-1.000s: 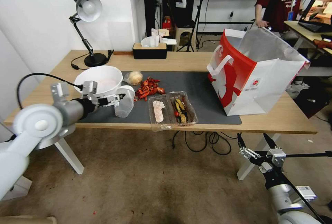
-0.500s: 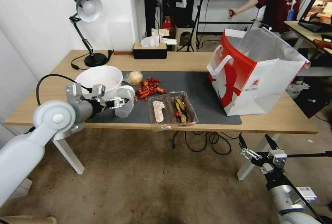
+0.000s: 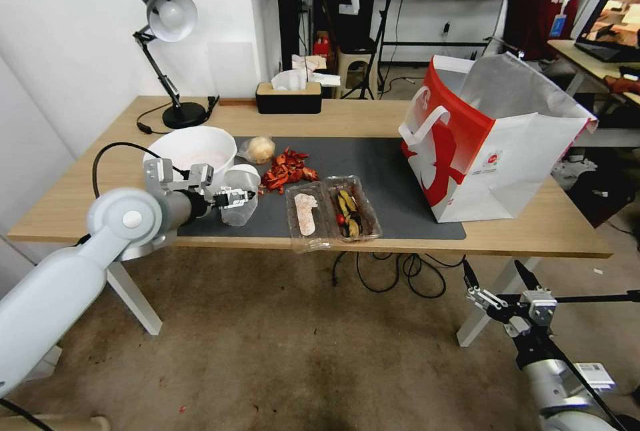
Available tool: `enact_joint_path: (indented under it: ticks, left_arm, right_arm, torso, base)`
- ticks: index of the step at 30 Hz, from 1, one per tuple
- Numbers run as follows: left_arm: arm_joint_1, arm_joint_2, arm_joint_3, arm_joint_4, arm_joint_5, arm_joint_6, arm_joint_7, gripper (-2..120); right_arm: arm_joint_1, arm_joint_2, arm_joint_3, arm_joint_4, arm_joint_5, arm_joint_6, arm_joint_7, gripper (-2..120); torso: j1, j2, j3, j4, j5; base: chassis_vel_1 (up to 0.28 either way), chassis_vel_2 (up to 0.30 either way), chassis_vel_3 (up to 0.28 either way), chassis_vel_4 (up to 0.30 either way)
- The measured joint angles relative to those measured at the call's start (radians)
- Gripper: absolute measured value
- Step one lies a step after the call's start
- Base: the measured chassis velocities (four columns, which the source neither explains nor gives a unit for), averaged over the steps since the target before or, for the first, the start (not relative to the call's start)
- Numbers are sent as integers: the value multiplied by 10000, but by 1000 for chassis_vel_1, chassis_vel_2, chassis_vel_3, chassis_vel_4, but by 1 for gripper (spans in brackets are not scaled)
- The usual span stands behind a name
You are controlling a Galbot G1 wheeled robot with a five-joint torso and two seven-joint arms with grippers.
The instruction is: Pick up the trash from the table and place it into the takeout bag.
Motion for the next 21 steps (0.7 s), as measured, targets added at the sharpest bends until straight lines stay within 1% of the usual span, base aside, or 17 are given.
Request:
enact_joint_path:
  ticks: [5, 6, 7, 8, 9, 10, 13, 14, 15, 16, 18, 20, 21]
  left_arm:
    - [-221, -123, 220, 141, -205, 4, -125, 100]
    - [-304, -179, 300, 177, -232, 4, -137, 97]
    - [-304, -179, 300, 177, -232, 4, -137, 97]
    - [-350, -227, 348, 193, -245, 3, -171, 94]
    - [-397, -269, 390, 221, -253, -3, -216, 88]
    - [-397, -269, 390, 221, -253, -3, -216, 88]
    - [-444, -299, 450, 276, -256, -31, -252, 78]
    - [-448, -299, 456, 284, -257, -39, -253, 72]
    - [-448, -299, 456, 284, -257, -39, -253, 72]
    - [-449, -299, 459, 286, -256, -46, -253, 69]
    - [-450, -299, 485, 287, -256, -140, -253, 56]
    - [-450, -299, 493, 287, -257, -170, -253, 55]
    - [-420, -303, 499, 286, -257, -264, -233, 48]
  right_arm:
    - [0, 22, 17, -33, -4, 0, 18, 100]
    - [0, 26, 41, -51, -6, 0, 28, 100]
    - [0, 26, 41, -51, -6, 0, 28, 100]
    - [3, 29, 52, -64, -6, -2, 32, 100]
    - [7, 36, 64, -82, -7, -4, 37, 100]
    - [7, 36, 64, -82, -7, -4, 37, 100]
    - [13, 63, 74, -96, -15, -5, 45, 100]
    - [12, 77, 75, -98, -21, -5, 47, 100]
    - [12, 77, 75, -98, -21, -5, 47, 100]
    - [11, 83, 75, -99, -26, -5, 48, 100]
    - [3, 94, 75, -104, -41, -5, 51, 100]
    - [3, 94, 75, -105, -44, -5, 54, 100]
    - [6, 94, 79, -112, -58, -5, 93, 99]
  torso:
    - [0, 0, 0, 0, 0]
    - [0, 0, 0, 0, 1]
    - [0, 0, 0, 0, 1]
    - [0, 1, 0, 0, 1]
    - [-1, 0, 0, -1, 0]
    - [-1, 0, 0, -1, 0]
    - [0, 1, 0, 0, 0]
    - [0, 1, 0, 0, 0]
    - [0, 1, 0, 0, 0]
    - [0, 0, 0, 0, 1]
    - [0, 1, 0, 0, 0]
    - [-1, 1, 0, 0, 0]
    - [-1, 1, 0, 0, 1]
  base:
    - [0, 0, 0, 0]
    - [0, 0, 0, 0]
    - [0, 0, 0, 0]
    - [0, 0, 0, 0]
    - [0, 0, 0, 0]
    - [0, 0, 0, 0]
    - [0, 0, 0, 0]
    - [0, 0, 0, 0]
    - [0, 0, 0, 0]
    - [0, 0, 0, 0]
    - [0, 0, 0, 0]
    - [0, 0, 0, 0]
    - [0, 0, 0, 0]
